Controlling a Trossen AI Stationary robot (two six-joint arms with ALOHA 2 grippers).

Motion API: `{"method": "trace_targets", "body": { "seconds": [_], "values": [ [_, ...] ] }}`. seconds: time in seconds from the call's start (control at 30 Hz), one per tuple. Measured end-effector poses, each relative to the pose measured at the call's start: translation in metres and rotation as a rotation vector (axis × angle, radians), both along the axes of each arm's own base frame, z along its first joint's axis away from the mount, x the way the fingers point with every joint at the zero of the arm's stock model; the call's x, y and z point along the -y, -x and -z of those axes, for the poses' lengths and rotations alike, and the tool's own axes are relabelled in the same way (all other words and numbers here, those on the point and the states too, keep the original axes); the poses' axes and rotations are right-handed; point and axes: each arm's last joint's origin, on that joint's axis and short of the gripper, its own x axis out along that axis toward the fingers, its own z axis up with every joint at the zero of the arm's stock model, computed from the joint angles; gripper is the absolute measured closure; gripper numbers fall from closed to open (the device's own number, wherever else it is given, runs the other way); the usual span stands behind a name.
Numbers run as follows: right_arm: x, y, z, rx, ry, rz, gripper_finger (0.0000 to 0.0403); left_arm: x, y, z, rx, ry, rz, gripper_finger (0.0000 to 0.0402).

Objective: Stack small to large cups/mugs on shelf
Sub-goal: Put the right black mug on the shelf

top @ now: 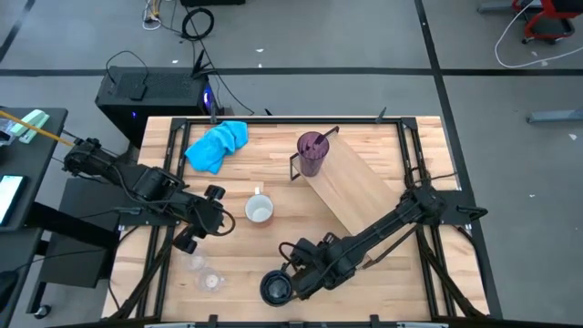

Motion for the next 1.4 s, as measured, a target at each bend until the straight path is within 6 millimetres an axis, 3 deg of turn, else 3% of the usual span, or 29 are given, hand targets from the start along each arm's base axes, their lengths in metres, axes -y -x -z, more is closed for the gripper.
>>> {"method": "trace_targets", "body": {
  "seconds": [0.1, 0.4, 0.77, 1.4],
  "values": [
    [-0.003, -0.002, 0.010, -0.043, -0.024, -0.003, 0.0142, 0.000, 0.000, 0.000, 0.000, 0.000, 0.000, 0.0294],
    [-0.002, 0.002, 0.013, -0.083, -0.029, 0.071, 0.0143, 0.000, -0.001, 0.000, 0.004, 0.001, -0.001, 0.0294],
    [-0.002, 0.003, 0.043, -0.132, -0.074, 0.093, 0.0154, 0.000, -0.001, 0.000, 0.006, 0.002, -0.001, 0.0294],
    [0.001, 0.004, 0.048, -0.166, -0.056, -0.043, 0.0288, 0.001, -0.003, -0.002, 0.036, 0.012, -0.002, 0.0294]
  ]
}}
